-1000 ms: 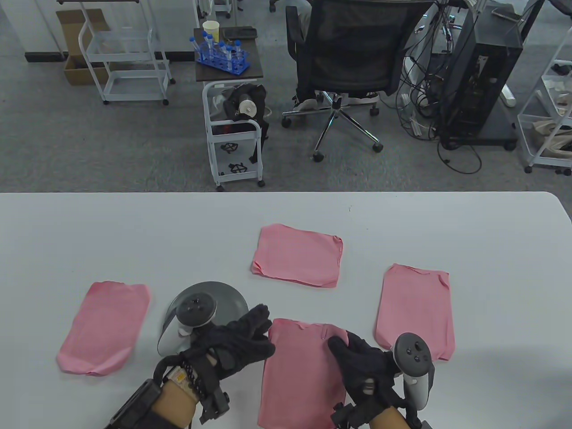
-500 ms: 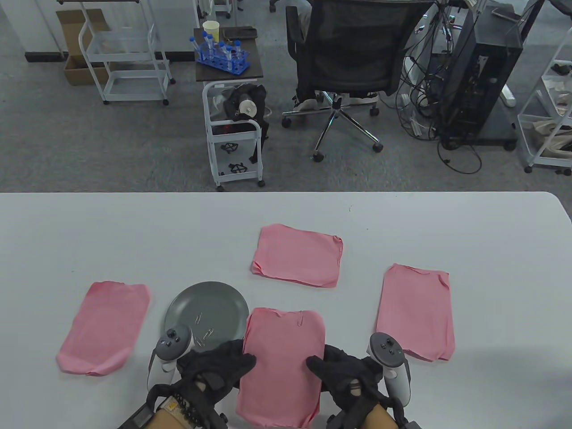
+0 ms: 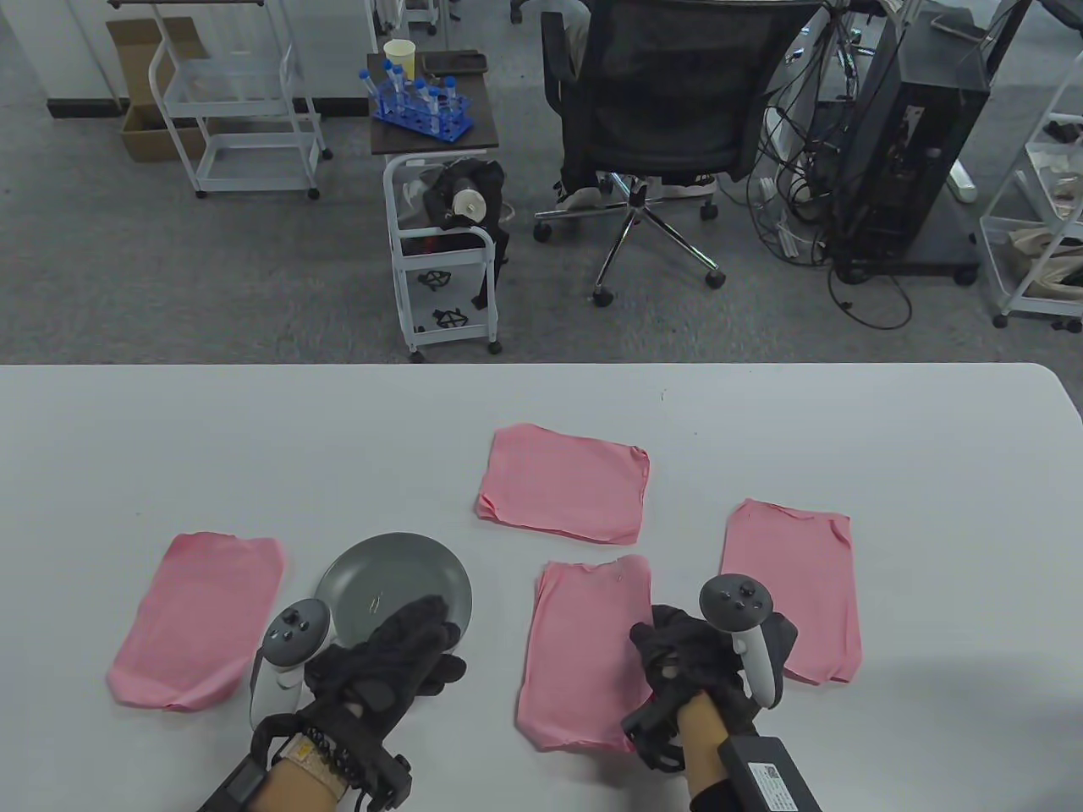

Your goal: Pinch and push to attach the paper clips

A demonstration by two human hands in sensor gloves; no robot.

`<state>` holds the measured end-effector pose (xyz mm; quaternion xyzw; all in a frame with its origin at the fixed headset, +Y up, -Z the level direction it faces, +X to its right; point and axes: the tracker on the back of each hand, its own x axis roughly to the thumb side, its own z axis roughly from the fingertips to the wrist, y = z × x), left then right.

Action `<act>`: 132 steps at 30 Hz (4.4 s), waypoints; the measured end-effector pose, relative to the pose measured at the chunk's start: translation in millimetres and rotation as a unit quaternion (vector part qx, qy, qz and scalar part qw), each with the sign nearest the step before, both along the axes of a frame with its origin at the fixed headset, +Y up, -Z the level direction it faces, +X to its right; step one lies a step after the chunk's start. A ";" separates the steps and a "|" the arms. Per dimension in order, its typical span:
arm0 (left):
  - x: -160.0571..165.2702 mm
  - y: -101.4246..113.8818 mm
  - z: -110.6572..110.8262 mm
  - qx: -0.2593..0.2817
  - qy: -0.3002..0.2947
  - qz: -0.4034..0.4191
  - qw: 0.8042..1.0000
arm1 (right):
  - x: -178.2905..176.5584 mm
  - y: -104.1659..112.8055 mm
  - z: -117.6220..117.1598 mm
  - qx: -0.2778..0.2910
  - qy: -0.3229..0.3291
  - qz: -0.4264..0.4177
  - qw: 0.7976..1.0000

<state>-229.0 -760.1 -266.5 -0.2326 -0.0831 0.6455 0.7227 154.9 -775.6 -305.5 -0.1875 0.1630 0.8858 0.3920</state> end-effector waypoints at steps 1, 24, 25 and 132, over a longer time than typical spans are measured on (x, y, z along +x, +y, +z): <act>-1.9 1.9 -0.1 0.002 0.002 0.003 1.000 | -2.8 3.4 -3.1 0.003 0.002 0.036 0.999; -164.7 43.7 10.1 0.000 0.197 -0.497 0.845 | -84.2 35.8 36.3 0.073 0.205 0.225 0.950; -164.0 32.9 6.4 -0.027 0.175 -0.531 0.829 | -90.5 32.0 44.4 0.056 0.240 0.233 0.941; 6.7 10.1 18.2 0.144 -0.093 -0.076 0.982 | -72.3 29.1 62.2 0.137 0.278 -0.237 0.921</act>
